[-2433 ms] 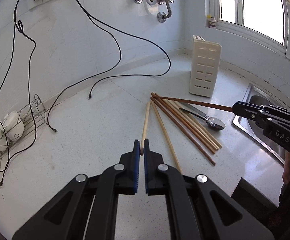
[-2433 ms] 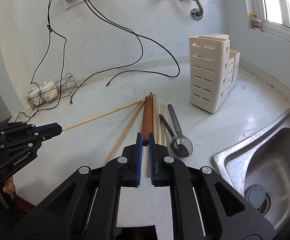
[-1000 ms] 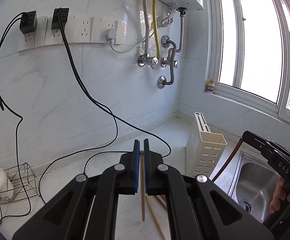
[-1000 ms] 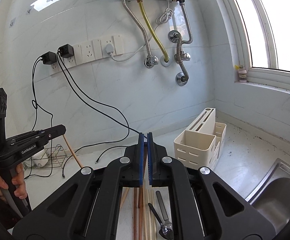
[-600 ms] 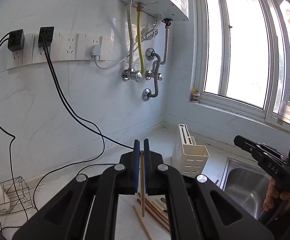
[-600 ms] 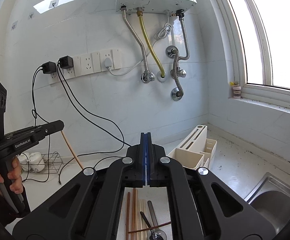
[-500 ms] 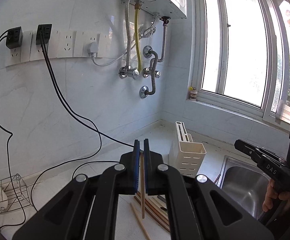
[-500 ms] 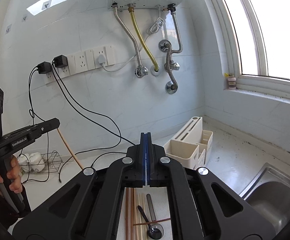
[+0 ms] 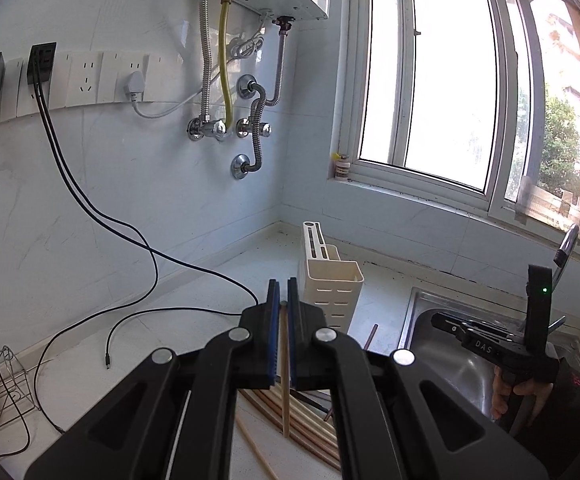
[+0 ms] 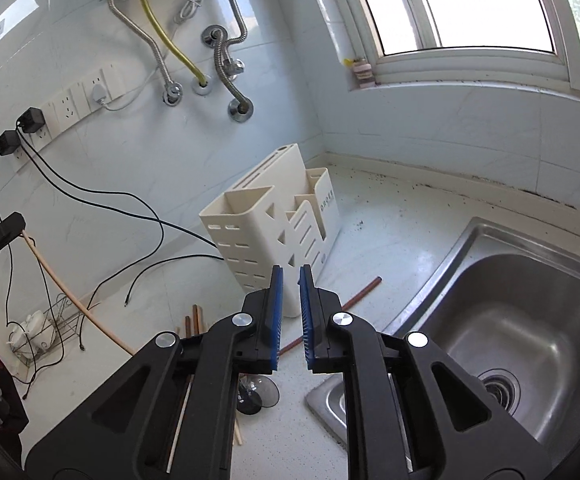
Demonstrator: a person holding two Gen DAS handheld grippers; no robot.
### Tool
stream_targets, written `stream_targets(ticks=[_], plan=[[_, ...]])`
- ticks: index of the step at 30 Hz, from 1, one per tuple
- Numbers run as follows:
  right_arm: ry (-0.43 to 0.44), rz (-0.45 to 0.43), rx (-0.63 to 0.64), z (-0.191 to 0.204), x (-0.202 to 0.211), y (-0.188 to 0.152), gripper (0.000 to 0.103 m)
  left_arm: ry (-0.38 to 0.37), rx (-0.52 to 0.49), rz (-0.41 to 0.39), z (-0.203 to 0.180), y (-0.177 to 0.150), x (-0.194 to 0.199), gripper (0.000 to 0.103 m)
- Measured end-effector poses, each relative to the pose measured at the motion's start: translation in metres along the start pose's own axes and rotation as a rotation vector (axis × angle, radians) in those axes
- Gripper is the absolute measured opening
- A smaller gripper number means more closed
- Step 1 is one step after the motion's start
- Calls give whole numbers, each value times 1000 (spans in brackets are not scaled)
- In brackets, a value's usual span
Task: Organize utensils
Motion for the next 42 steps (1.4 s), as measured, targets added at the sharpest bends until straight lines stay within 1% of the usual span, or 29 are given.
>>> stream_targets(ticks=[2,8,11,14,17,21,25,27,28,31,36,39,42], plan=[[14,25,-26,-4,-7,-10,10,-13,5,12,-1,-4,-2,3],[32,114,-76,-5,-34,-43,17,-25,9,48,-1,-12,-10,3],[64,163,-156,-8,-52,-59,20,-33,6,56,-1,-14,-12,3],[79,210,-235,-12,-72,-73,20,-39,1,58,0,-14,-14,3],[104,266,-344,-17,-93,-86,20,-38,6,57,3,-13,-18,3],[92,315,-428,-21,-112,-94,20,-38,21,59,8,-14,-19,3],[-9,381,-435,-21,-126,-96,20,-41,25,60,10,-15,-19,3],[-36,406,-448,-17,-133,-97,20,-46,20,59,9,-15,-19,3],[-52,412,-444,-16,-136,-98,20,-47,18,58,9,-15,-19,3],[-139,440,-404,-13,-142,-101,20,-53,18,52,9,-15,-17,3],[-229,445,-385,-5,-152,-107,20,-55,33,47,18,-14,-16,3],[-302,448,-343,0,-155,-108,20,-54,45,49,23,-15,-16,3],[-375,451,-337,5,-157,-110,20,-58,59,49,27,-16,-17,3]])
Point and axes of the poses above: each gripper's, at about its wrist camera, not at the fingertips, and x roughly against the way its jaws point, z to its left, y to its top, the point moved 8 cm from there along -x, roughly the way its jaws point, and after that the axes turned 8 degrees about y, right-handed, at the moved point
